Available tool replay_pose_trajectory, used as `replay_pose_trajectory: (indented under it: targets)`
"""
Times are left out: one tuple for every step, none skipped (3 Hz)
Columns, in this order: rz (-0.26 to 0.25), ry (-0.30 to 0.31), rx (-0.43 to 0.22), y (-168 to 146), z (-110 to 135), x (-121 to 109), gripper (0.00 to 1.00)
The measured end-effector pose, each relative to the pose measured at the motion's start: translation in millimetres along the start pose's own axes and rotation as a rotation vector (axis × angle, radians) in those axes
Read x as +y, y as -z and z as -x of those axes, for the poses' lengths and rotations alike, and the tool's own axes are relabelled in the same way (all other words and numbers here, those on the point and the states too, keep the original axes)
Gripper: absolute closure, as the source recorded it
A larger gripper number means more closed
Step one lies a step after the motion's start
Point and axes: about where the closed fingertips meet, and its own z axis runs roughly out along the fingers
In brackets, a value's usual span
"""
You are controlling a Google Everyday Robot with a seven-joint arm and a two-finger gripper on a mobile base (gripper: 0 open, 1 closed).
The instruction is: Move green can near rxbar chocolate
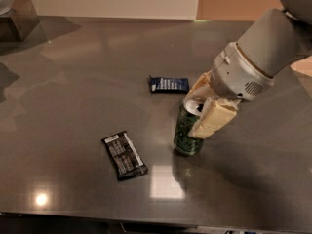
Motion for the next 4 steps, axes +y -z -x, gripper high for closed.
replay_pose_trajectory:
  targets:
    - [0.031,0.047,-0.018,-17,23,-5,1.00]
    - [0.053,0.085,-0.026,-30,40,-8,1.00]
    - [0.068,0.105,-0.023,-39,49,-10,0.85]
    - [0.075,0.115,-0.012,-45,51,-11,0.61]
